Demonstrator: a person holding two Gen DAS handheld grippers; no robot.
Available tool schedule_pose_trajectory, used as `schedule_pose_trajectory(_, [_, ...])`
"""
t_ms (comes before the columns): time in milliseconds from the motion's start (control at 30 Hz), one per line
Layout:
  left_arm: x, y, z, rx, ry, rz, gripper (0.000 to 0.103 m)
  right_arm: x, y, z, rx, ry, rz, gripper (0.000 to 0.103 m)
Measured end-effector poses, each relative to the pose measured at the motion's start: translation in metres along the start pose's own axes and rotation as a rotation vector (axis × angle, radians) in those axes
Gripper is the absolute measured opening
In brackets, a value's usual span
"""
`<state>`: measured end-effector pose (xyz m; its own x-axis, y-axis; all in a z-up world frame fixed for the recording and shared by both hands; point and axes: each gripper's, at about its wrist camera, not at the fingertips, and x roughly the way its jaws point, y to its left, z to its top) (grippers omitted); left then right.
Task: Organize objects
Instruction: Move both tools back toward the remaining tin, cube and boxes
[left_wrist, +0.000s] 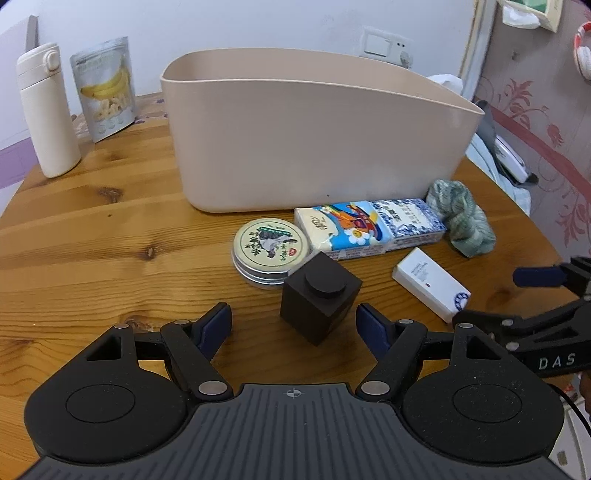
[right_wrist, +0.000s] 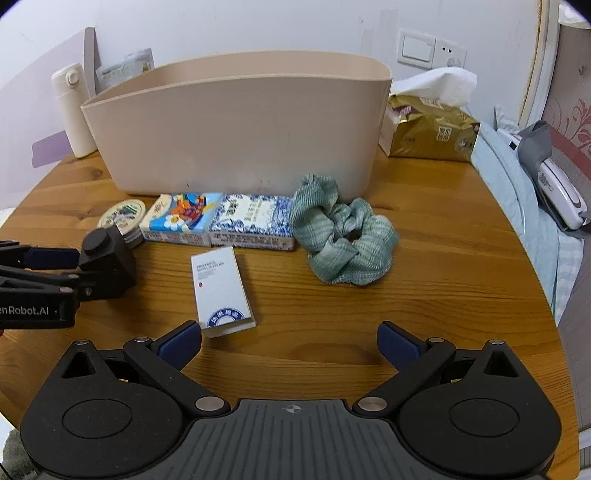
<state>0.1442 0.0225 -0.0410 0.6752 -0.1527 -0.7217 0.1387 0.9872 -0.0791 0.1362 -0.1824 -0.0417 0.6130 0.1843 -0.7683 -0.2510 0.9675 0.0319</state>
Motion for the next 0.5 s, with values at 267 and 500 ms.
schedule_pose_trajectory(267, [0.009, -0.003, 0.002, 0.021, -0.016, 0.013, 0.076, 0.01, 0.007, 0.003, -0.032, -0.008, -0.012, 0.103])
schedule_pose_trajectory(500, [0.013, -0.002, 0.005, -0.001, -0.035, 0.016, 0.075, 0.015, 0.012, 0.006, -0.048, -0.024, -0.003, 0.103])
